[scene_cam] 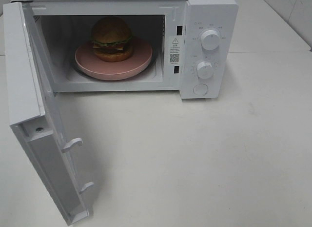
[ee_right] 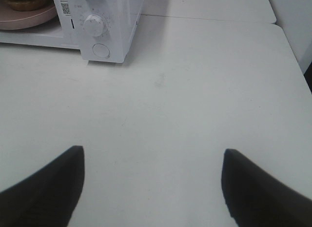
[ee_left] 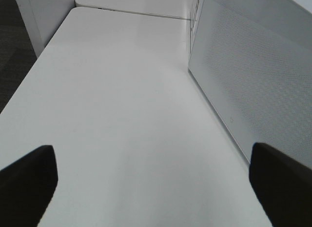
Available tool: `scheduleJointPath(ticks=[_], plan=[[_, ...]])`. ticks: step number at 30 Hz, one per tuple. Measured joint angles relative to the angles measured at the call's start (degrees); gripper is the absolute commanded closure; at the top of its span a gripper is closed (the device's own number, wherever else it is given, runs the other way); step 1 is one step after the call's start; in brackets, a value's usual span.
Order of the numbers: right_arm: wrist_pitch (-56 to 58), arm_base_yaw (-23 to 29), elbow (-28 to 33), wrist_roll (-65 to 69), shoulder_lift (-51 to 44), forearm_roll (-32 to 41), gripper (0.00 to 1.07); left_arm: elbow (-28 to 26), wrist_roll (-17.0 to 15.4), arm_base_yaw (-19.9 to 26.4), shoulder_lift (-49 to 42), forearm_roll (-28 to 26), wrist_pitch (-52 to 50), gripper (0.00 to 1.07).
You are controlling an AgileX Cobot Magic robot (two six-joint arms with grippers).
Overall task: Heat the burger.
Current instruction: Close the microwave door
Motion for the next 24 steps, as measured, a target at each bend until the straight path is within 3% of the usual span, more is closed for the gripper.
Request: scheduleJointPath(ticks=[24], plan=[[0.0, 0.0, 0.0, 0.0, 0.0, 0.0, 0.32, 0.0, 0.0, 0.0, 0.0, 0.0, 0.0, 0.06]])
